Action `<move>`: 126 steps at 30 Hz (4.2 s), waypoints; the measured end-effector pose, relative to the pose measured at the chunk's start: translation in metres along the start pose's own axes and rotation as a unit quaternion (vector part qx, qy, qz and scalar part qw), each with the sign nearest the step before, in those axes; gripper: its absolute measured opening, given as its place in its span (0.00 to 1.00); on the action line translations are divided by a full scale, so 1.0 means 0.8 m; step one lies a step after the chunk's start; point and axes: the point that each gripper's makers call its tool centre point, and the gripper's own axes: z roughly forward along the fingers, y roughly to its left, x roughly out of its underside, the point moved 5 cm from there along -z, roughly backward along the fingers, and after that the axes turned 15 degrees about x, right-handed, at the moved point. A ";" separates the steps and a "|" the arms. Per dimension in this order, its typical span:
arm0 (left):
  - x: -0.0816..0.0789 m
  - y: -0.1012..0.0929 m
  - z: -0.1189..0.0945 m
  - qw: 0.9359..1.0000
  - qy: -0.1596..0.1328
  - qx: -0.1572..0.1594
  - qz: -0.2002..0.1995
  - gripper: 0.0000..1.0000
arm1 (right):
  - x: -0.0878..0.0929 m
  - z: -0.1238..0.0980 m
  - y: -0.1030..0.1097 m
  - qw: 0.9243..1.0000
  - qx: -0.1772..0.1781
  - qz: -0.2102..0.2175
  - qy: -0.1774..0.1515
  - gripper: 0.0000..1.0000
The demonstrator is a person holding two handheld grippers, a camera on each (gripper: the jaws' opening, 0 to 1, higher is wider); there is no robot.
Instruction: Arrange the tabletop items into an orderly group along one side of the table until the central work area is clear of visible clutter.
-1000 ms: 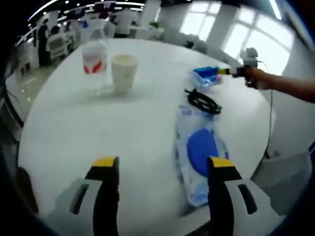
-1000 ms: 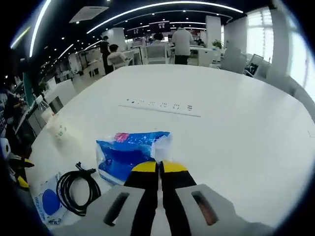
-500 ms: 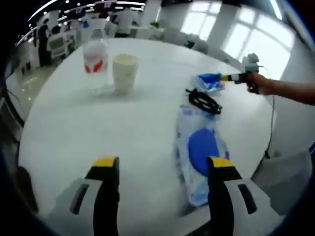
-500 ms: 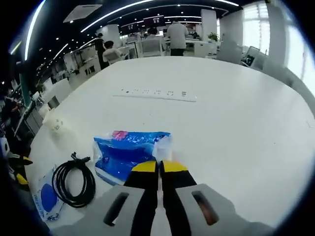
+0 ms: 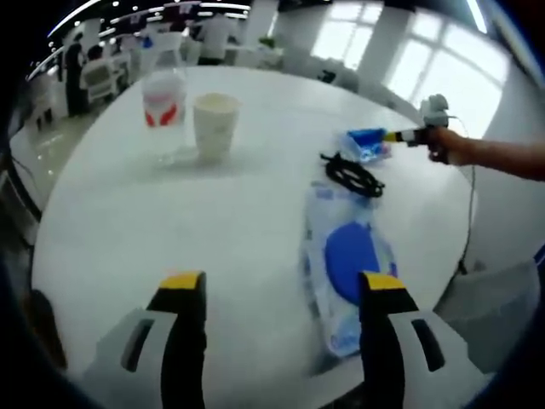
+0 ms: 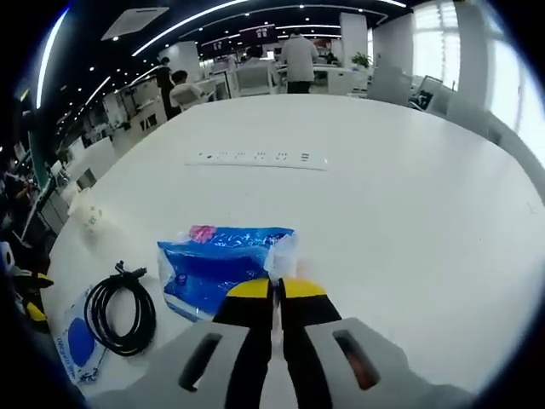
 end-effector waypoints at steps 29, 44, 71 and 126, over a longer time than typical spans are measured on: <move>0.001 -0.002 0.001 1.000 0.006 0.002 0.010 0.70 | 0.000 -0.027 0.004 1.000 -0.006 0.018 0.005 0.22; -0.011 -0.005 -0.002 1.000 -0.008 0.007 0.022 0.70 | -0.003 -0.002 -0.007 1.000 -0.011 0.017 0.011 0.31; -0.021 -0.026 0.004 0.998 -0.025 0.042 0.027 0.78 | 0.029 -0.055 0.005 0.999 -0.017 0.007 0.044 0.53; -0.024 -0.050 0.017 0.995 0.002 0.045 0.092 0.79 | 0.153 -0.201 0.116 0.997 -0.055 0.033 0.038 0.63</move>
